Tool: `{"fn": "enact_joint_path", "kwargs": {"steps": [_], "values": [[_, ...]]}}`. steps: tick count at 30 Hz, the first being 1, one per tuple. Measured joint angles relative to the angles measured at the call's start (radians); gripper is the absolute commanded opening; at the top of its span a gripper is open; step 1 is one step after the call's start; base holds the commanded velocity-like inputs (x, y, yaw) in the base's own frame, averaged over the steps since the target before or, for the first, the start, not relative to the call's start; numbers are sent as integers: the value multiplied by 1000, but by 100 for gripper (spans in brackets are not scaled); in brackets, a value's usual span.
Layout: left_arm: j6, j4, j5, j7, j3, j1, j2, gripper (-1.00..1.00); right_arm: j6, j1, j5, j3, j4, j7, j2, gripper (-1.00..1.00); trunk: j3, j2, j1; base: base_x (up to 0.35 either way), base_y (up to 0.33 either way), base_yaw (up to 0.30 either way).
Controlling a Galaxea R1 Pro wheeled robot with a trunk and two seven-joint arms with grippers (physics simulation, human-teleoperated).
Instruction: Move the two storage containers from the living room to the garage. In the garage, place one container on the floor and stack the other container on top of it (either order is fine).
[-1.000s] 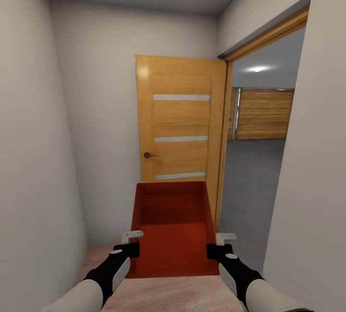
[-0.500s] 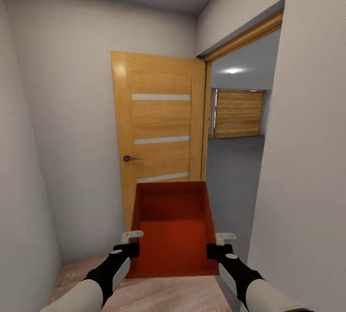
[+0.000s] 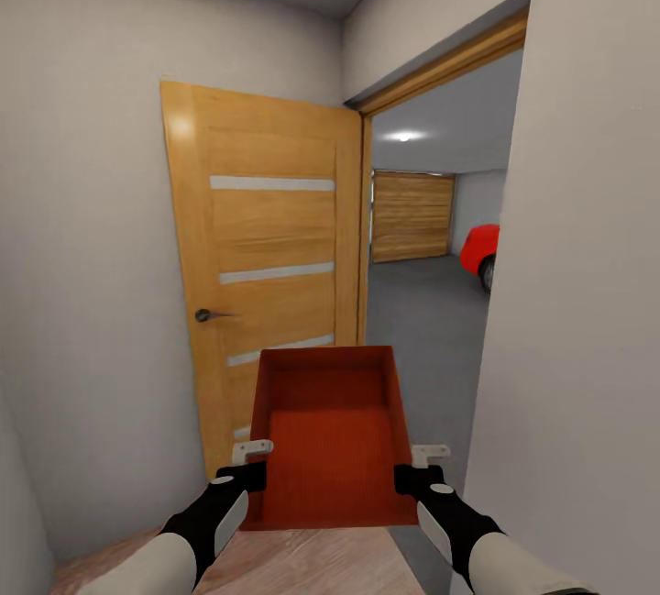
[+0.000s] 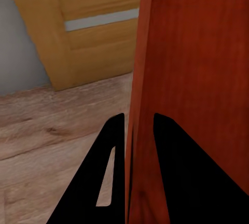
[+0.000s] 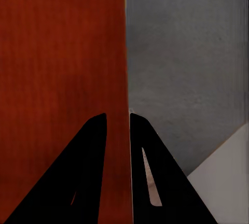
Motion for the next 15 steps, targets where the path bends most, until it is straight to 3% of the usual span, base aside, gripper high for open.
{"fn": "enact_joint_path", "kwargs": {"steps": [15], "values": [[3, -3, 0, 0, -1, 0, 1, -100, 0, 0, 0, -2, 0, -1, 1, -100, 0, 0, 0, 240, 168, -287]]}}
